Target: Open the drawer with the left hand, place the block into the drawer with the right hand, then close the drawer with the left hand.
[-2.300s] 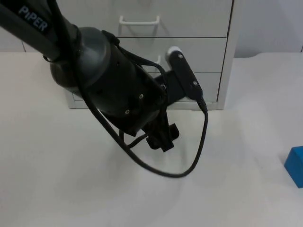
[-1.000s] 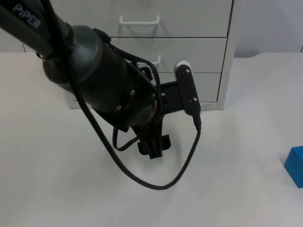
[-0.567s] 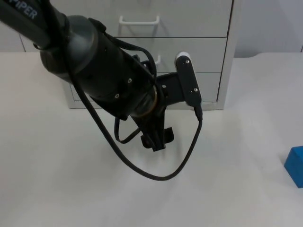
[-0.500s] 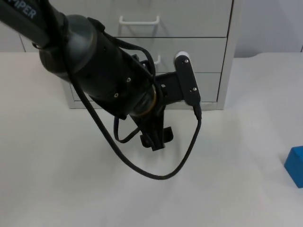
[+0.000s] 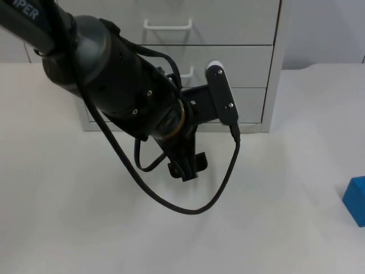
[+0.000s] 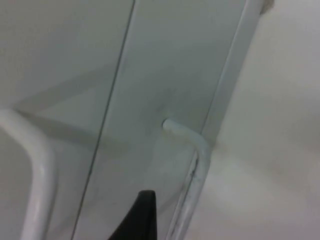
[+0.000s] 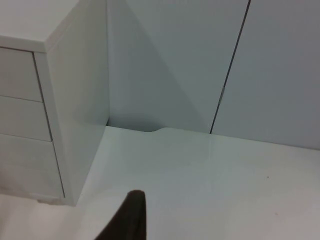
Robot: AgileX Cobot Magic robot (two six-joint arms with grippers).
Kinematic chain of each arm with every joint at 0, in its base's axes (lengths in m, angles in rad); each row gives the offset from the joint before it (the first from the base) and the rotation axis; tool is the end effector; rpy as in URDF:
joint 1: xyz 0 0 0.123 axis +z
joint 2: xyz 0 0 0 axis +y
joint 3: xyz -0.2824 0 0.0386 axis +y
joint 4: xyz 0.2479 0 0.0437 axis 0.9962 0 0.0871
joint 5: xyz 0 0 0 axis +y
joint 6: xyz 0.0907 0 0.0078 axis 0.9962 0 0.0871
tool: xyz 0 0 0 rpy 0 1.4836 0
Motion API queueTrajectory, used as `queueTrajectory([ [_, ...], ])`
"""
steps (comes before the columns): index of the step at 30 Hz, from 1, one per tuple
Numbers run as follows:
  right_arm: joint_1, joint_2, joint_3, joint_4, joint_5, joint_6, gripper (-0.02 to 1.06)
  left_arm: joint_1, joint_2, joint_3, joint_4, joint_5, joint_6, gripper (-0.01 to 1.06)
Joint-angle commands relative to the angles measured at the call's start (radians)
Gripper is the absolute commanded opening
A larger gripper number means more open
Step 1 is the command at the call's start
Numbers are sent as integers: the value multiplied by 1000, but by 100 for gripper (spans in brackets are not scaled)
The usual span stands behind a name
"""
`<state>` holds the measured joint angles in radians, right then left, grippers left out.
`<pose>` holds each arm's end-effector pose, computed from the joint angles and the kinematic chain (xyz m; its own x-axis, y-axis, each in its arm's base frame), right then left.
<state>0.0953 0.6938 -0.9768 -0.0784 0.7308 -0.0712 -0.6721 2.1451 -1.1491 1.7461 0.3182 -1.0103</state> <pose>0.1184 0.0065 0.4124 -0.3409 -0.1623 -0.9260 -0.0911 0.9861 -0.1392 0.3418 -0.2359 0.0897 -0.1389 0.9346 -0.3273 0.7177 0.3228 0.6170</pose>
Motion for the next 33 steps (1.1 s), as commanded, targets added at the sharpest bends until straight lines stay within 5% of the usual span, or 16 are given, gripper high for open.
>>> queueTrajectory([
  [1, -2, 0, -8, -4, -12, -3, 103, -1, -1, -7, -2, 16, -8, 98],
  [12, -2, 0, -8, -6, -38, 0, 103, -1, -3, -7, -2, 38, 0, 98],
  [16, -2, 0, -8, -26, -40, 0, 103, 10, -3, -7, -2, -63, 19, 98],
  [33, -2, 0, -8, -25, -40, 14, 103, 80, 0, -9, -2, -188, 185, 98],
])
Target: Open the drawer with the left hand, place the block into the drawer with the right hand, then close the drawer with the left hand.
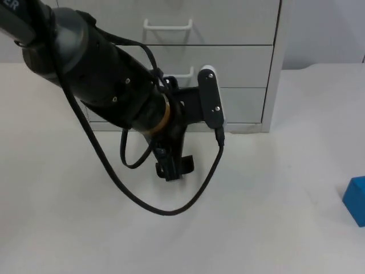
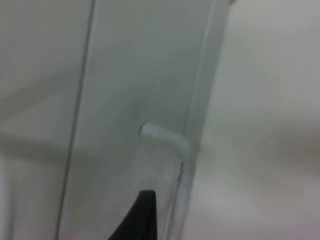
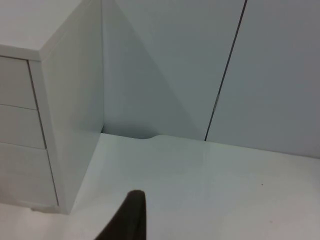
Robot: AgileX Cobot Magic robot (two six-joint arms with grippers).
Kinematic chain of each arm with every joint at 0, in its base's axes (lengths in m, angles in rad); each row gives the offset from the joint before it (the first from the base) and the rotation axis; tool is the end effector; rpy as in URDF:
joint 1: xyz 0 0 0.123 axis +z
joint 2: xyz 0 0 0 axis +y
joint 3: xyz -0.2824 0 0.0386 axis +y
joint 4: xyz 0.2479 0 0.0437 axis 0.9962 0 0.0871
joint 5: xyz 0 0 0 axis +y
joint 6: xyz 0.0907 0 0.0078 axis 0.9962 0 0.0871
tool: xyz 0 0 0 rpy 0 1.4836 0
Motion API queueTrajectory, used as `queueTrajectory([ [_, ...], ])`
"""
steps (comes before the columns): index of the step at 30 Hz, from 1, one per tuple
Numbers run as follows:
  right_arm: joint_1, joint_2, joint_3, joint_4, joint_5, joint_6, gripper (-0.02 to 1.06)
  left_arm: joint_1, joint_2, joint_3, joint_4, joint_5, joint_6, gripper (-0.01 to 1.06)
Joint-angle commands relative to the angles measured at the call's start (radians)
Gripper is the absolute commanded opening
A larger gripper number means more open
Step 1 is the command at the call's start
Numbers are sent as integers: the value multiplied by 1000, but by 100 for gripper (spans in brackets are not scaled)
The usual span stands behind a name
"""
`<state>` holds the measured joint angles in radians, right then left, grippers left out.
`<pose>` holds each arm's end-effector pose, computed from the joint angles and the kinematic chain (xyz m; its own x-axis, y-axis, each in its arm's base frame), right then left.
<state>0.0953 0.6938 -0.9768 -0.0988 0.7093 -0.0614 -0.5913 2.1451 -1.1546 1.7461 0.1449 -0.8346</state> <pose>0.1191 0.0055 0.4143 -0.3211 -0.1671 -0.9322 -0.0790 0.9856 -0.1494 0.3525 -0.2210 0.0865 -0.0133 0.9526 -0.3038 0.7967 0.1937 0.5725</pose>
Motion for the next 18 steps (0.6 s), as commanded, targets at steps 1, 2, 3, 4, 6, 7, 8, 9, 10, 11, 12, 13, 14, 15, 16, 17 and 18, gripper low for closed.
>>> queueTrajectory([
  [1, -2, 0, -8, -4, -18, 4, 103, -1, 0, -4, -2, -26, 9, 98],
  [2, -2, 0, -8, -4, -18, 4, 103, -1, 0, -4, -2, -29, 11, 98],
  [3, -2, 0, -8, -4, -18, 4, 103, -1, 0, -4, -2, -29, 11, 98],
  [4, -2, 0, -8, -4, -18, 4, 103, -1, 6, -5, -2, -29, 18, 98],
  [6, -2, 0, -8, -4, -18, 4, 103, -1, 21, -6, -2, -23, 44, 98],
  [7, -2, 0, -8, -4, -18, 6, 103, -1, 35, -6, -2, -23, 51, 98],
  [8, -2, 0, -8, -4, -18, 9, 103, -1, 44, -6, -2, -23, 51, 98],
  [9, -2, 0, -8, -4, -18, 9, 103, -1, 51, -8, -2, -23, 51, 98],
  [10, -2, 0, -8, -4, -18, 9, 103, -1, 58, -8, -2, -26, 51, 98],
  [11, -2, 0, -8, -4, -18, 9, 103, -1, 58, -8, -2, -26, 51, 98],
  [12, -2, 0, -8, -4, -18, 9, 103, -1, 63, -8, -2, -26, 51, 98],
  [13, -2, 0, -8, -4, -18, 9, 103, -1, 65, -8, -2, -21, 51, 98],
  [14, -2, 0, -8, -4, -18, 9, 103, -1, 65, -8, -2, -18, 51, 98],
  [15, -2, 0, -8, -4, -18, 9, 103, 3, 65, -8, -2, -18, 51, 98],
  [16, -2, 0, -8, -4, -18, 9, 103, 6, 65, -8, -2, -18, 51, 95],
  [17, -2, 0, -8, -4, -18, 9, 103, 6, 65, -8, -2, -18, 51, 95],
  [18, -2, 0, -8, -4, -18, 9, 103, 7, 65, -8, -2, -18, 51, 90],
])
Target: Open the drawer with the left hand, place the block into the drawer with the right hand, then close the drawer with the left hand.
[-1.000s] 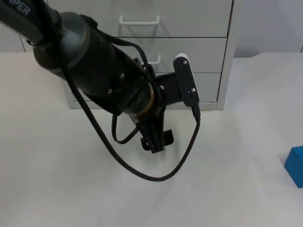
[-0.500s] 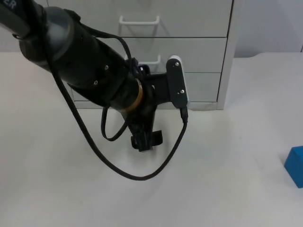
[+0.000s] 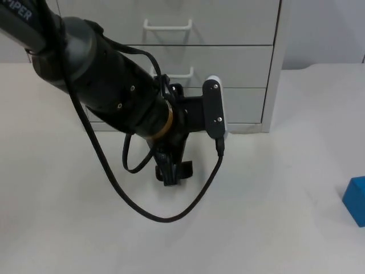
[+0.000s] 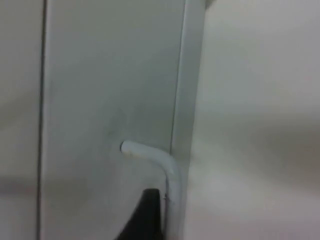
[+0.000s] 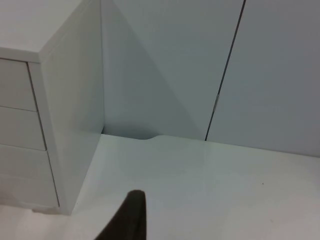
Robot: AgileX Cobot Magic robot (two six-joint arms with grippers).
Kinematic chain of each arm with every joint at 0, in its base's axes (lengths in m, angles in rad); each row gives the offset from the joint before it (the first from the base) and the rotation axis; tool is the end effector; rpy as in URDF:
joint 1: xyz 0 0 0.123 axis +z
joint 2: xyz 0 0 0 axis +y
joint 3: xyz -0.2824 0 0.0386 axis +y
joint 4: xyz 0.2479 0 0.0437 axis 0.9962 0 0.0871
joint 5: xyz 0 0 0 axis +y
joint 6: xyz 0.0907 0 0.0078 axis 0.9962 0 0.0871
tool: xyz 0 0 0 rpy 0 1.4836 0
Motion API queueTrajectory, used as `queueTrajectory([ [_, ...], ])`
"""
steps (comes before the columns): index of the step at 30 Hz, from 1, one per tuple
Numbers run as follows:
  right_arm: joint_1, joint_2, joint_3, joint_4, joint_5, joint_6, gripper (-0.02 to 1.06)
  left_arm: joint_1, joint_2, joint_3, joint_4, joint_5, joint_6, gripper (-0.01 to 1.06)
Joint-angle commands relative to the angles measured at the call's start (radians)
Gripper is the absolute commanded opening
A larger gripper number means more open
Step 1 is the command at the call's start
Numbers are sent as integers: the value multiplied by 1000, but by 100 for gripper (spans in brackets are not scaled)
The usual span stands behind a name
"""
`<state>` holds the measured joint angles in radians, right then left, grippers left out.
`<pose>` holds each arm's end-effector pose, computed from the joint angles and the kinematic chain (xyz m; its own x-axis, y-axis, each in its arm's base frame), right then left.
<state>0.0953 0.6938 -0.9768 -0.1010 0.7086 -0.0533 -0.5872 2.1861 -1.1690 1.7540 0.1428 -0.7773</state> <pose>0.1192 0.0054 0.4144 -0.3210 -0.1607 -0.9333 -0.0756 0.9867 -0.1439 0.3550 -0.2208 0.0727 0.0302 0.9667 -0.2542 0.8086 0.1258 0.5747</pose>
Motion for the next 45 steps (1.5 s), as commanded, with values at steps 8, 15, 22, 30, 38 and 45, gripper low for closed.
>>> queueTrajectory([
  [8, -2, 0, -8, -2, -18, 1, 103, 8, 26, 7, -10, 40, -6, 19],
  [15, -2, 0, -8, -2, -18, 1, 103, 13, 28, 7, -10, 101, -23, 0],
  [22, -2, 0, -8, -2, -18, 1, 103, 19, 26, 7, -10, 164, -101, 0],
  [30, -2, 0, -8, -2, -18, 1, 103, 6, 3, 7, -10, 248, -204, 0],
  [38, -2, 0, -8, -4, -18, 1, 103, -4, -3, 7, -10, 269, -239, 0],
  [45, -2, 0, -8, -4, -18, 1, 103, -20, -4, 7, -10, 289, -260, 0],
])
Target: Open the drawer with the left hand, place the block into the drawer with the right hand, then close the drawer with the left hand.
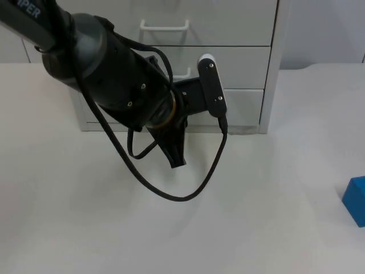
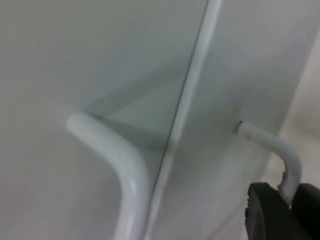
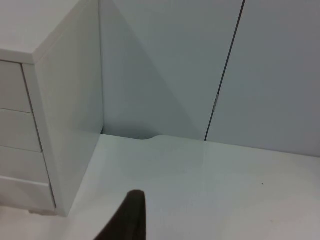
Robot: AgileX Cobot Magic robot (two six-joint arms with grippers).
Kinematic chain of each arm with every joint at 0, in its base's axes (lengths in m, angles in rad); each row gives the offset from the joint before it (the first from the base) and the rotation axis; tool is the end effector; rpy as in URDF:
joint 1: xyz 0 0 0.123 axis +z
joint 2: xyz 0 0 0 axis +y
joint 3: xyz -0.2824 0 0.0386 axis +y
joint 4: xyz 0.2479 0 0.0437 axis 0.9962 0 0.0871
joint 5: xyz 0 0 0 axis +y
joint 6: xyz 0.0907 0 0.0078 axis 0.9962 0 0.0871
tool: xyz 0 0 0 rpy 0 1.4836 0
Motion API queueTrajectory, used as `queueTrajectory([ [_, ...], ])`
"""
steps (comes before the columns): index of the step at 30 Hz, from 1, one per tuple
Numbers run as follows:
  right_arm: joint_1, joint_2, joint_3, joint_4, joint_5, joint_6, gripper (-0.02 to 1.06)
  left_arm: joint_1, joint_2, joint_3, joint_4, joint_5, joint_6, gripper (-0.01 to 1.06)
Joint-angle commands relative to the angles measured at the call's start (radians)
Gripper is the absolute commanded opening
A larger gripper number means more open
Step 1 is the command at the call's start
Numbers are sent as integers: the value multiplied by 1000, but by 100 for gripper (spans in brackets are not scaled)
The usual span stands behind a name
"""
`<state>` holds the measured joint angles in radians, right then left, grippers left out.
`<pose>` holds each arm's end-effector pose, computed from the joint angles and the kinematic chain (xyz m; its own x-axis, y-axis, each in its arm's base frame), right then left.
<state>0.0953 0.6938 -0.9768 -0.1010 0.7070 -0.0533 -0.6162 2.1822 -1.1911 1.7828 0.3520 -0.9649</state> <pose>0.1192 0.0054 0.4145 -0.3195 -0.1607 -0.9339 -0.0755 0.9867 -0.1440 0.3639 -0.2200 0.0856 -0.1403 0.9517 -0.2732 0.6847 0.2926 0.6675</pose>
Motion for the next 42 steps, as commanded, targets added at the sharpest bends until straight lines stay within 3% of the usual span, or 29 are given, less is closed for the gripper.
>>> queueTrajectory([
  [1, -2, 0, -8, -4, -16, 1, 103, 0, -1, 29, -38, 78, -72, 0],
  [8, -2, 0, -8, -4, -16, 1, 103, -47, -1, 31, -38, 86, -80, 0],
  [19, -2, 0, -8, -4, -18, 1, 103, -54, -9, 31, -38, 122, -97, 0],
  [21, -2, 0, -8, -4, -18, 1, 103, -53, -9, 34, -38, 112, -97, 0],
  [24, -2, 0, -8, -4, -18, 1, 103, -53, -33, 86, -38, 15, -73, 0],
  [28, -2, 0, -8, -4, -20, 1, 103, -71, -42, 140, -38, 64, -73, 0],
  [42, -2, 0, -8, -2, -27, 1, 103, -169, -102, 210, -38, 77, -116, 0],
])
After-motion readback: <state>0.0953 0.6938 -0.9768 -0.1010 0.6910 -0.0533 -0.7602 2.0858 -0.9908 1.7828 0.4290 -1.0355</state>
